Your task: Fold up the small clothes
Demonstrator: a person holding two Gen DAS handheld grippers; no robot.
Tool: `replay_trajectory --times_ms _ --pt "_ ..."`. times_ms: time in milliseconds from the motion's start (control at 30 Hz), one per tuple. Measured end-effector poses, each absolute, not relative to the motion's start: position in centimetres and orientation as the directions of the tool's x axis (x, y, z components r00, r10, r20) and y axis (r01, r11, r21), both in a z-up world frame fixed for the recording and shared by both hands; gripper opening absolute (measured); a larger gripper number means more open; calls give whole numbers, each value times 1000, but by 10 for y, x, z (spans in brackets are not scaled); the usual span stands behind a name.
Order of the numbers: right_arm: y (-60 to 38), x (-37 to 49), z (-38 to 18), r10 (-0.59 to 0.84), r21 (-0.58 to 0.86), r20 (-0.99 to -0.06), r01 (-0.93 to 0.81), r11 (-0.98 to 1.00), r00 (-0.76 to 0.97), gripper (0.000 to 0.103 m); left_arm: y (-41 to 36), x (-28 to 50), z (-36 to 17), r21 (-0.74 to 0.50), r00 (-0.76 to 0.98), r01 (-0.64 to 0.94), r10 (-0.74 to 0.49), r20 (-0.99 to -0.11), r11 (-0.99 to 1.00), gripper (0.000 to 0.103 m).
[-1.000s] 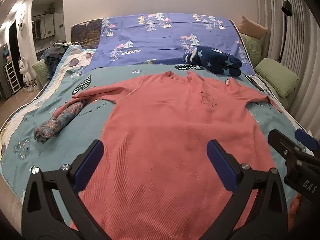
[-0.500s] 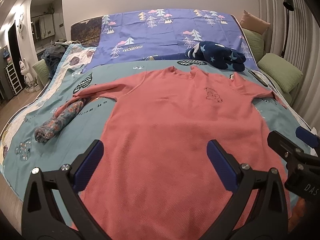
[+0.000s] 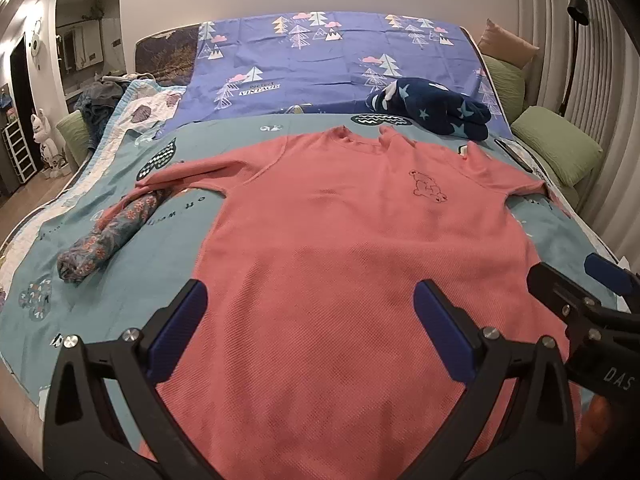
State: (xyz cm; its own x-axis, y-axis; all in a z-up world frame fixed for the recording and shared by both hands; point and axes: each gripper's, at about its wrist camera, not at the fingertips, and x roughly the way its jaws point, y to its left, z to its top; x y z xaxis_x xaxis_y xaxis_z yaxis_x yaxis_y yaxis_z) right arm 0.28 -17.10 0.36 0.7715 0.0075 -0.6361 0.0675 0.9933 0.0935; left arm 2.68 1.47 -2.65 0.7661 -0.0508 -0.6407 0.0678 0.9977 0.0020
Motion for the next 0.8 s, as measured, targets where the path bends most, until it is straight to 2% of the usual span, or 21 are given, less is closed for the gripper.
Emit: replay_trajectory --times_ms 233,400,500,567,633,700,800 --pt "-160 14 2 9 67 -646 44 997 763 103 33 34 -28 -42 765 83 -91 -638 996 102" --pt "-145 28 5 23 33 -649 -3 999 760 101 71 52 -28 -100 760 34 -91 -643 994 102" --pt "-136 40 7 48 30 -657 -38 999 752 90 102 68 -28 -115 760 -24 -57 -647 993 102" --pt "-130 52 7 54 22 -670 -53 998 740 79 125 80 -28 -97 760 -71 -9 -649 993 101" --pt "-126 60 7 58 20 -678 -60 998 732 73 145 91 -29 -77 754 -108 31 -656 991 100" --pt "-124 68 7 57 16 -682 -63 998 729 71 170 103 -32 -76 742 -154 64 -667 985 97" --pt "-122 80 5 43 4 -690 -56 998 723 71 207 122 -39 -104 714 -220 88 -694 970 82"
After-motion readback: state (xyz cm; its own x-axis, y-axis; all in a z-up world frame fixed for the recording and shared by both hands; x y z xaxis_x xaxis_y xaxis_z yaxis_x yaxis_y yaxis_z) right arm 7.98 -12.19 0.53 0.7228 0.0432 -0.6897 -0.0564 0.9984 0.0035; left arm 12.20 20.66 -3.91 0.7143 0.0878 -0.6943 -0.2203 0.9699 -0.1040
